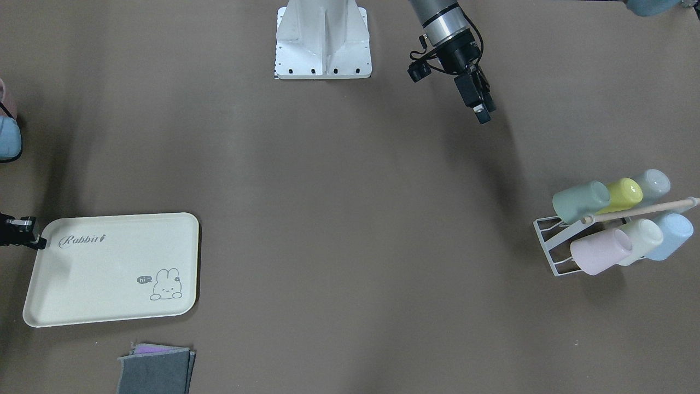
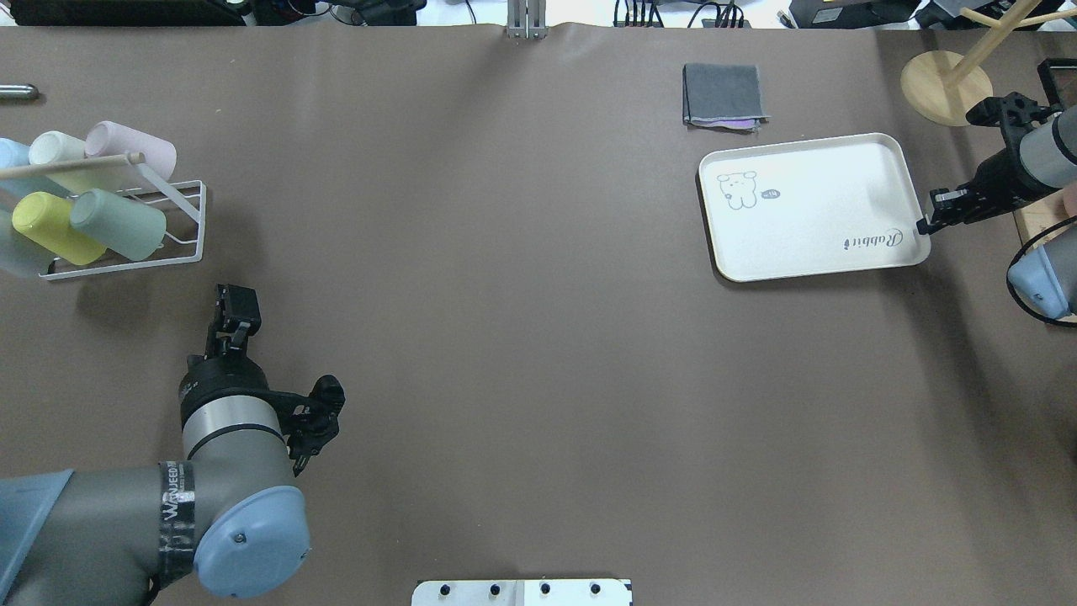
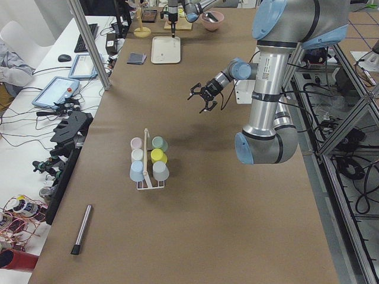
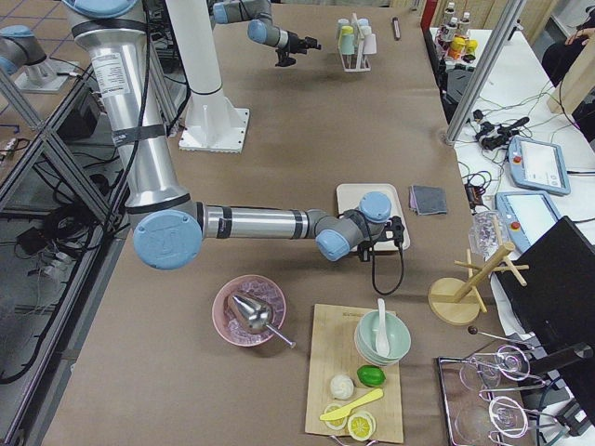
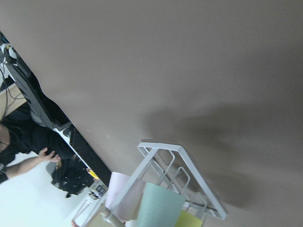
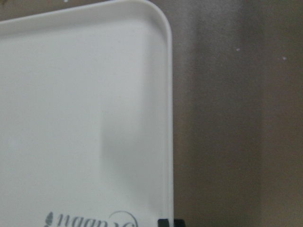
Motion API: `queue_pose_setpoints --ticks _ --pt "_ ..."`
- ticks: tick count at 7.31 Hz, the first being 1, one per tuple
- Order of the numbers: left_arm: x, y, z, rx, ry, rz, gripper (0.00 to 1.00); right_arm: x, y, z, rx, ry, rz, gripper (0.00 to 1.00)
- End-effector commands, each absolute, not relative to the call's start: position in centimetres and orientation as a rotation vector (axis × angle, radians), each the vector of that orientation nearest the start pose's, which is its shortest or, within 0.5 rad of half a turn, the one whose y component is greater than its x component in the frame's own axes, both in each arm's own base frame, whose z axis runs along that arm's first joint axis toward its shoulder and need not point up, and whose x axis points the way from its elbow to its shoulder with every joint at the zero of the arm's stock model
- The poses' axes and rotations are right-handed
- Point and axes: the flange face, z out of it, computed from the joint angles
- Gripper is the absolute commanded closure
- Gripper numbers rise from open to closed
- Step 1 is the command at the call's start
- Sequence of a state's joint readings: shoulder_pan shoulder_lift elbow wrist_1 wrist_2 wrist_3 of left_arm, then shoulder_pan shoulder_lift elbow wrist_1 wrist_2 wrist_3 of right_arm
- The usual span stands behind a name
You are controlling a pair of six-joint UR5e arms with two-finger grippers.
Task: Pick up and place green cup on tray
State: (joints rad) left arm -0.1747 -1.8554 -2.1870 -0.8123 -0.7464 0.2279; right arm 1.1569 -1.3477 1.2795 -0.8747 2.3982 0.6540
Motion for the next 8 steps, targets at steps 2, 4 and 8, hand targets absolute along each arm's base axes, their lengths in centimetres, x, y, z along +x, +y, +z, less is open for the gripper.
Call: queue_pose_setpoints --ticks 2,4,8 --pt "43.7 -29.7 36.9 0.540 -0.851 1.519 0.08 -18.9 -57.6 57.1 0.166 -1.094 0.019 1.00" --pt "43.8 -30.1 36.9 0.559 -0.938 1.558 0.10 -19.8 -58.5 54.4 0.178 -1.141 0.056 1.00" --pt "42.1 -31.1 45.7 0.612 -0.964 1.672 0.10 -28.4 -59.1 46.6 0.182 -1.229 0.008 1.00"
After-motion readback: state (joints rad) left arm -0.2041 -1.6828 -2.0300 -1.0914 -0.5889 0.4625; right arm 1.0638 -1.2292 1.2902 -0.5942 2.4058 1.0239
